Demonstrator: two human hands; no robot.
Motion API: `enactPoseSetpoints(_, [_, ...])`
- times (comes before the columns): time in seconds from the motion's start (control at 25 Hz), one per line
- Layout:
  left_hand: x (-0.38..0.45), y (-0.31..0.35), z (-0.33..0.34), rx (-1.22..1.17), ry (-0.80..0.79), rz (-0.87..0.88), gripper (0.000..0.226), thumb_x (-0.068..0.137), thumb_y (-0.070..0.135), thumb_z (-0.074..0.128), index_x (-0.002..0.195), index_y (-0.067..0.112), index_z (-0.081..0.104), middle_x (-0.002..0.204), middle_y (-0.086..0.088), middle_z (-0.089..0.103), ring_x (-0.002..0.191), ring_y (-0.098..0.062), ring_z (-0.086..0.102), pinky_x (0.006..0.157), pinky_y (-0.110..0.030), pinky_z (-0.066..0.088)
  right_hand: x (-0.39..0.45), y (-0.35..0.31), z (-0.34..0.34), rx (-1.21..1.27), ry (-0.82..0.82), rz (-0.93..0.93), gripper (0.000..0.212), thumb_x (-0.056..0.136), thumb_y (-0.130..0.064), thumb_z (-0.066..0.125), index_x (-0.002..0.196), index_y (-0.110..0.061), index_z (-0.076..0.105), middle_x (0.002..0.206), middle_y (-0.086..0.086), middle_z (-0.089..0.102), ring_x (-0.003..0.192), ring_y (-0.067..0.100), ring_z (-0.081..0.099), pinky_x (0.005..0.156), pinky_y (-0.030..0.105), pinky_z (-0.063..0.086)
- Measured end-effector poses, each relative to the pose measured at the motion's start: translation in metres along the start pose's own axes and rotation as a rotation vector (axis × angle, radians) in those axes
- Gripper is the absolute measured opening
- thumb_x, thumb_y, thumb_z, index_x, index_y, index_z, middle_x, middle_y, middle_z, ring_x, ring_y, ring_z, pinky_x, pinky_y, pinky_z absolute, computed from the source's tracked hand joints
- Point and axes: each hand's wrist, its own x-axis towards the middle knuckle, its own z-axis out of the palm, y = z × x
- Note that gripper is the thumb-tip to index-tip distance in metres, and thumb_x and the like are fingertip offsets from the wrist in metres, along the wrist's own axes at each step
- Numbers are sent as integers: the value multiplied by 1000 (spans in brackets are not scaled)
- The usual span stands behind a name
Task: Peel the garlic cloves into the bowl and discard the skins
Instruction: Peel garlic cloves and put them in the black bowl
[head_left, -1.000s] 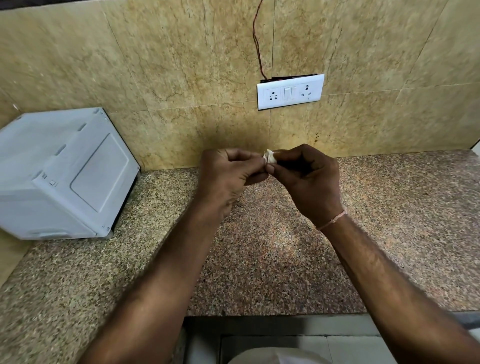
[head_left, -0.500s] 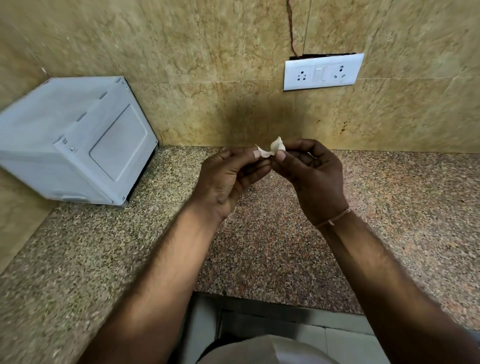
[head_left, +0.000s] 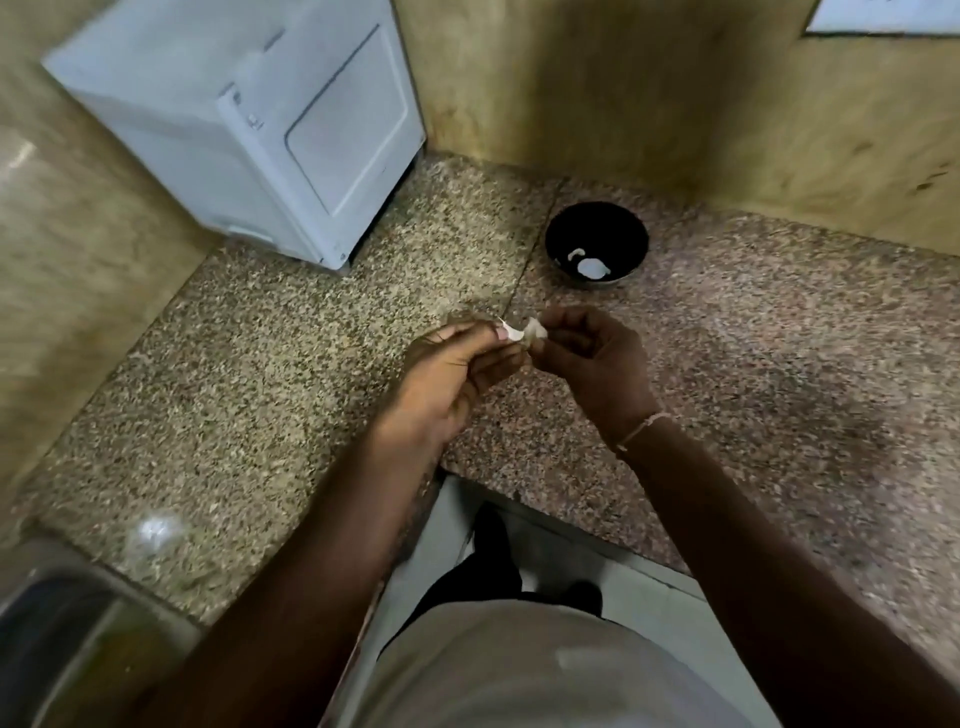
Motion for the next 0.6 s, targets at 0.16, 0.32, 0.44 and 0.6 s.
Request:
enactPoseSetpoints(0.16, [31, -15, -51, -9, 58, -121, 11, 80, -1, 76, 71, 4, 81, 80, -17, 78, 69, -21, 77, 65, -28, 64, 18, 65, 27, -684, -94, -127, 19, 84, -16, 82, 101, -20, 76, 94, -5, 76, 78, 9, 71, 74, 35, 61])
enactPoseSetpoints(0.32, [58, -25, -73, -23, 48, -213, 3, 73, 1, 79, 74, 4, 81, 82, -17, 78, 71, -21, 77, 63, -28, 63, 40, 97, 32, -885, -118, -137, 16, 86, -17, 76, 101, -21, 77, 98, 0, 74, 81, 20, 69, 71, 41, 59])
enactPoseSetpoints(0.44, [77, -30, -75, 31, 52, -262, 4, 82, -4, 76, 81, -1, 78, 83, -20, 77, 71, -24, 77, 62, -30, 64, 47, 102, 29, -909, -140, -122, 19, 86, -16, 75, 105, -15, 77, 102, 6, 72, 83, 24, 69, 73, 43, 59])
enactPoseSetpoints(0.6, [89, -34, -61, 119, 38, -275, 4, 89, -7, 72, 92, -7, 69, 81, -19, 76, 70, -25, 77, 62, -31, 64, 40, 87, 23, -788, -80, -7, 28, 86, -16, 75, 114, -21, 75, 106, -4, 75, 84, 9, 71, 80, 33, 60])
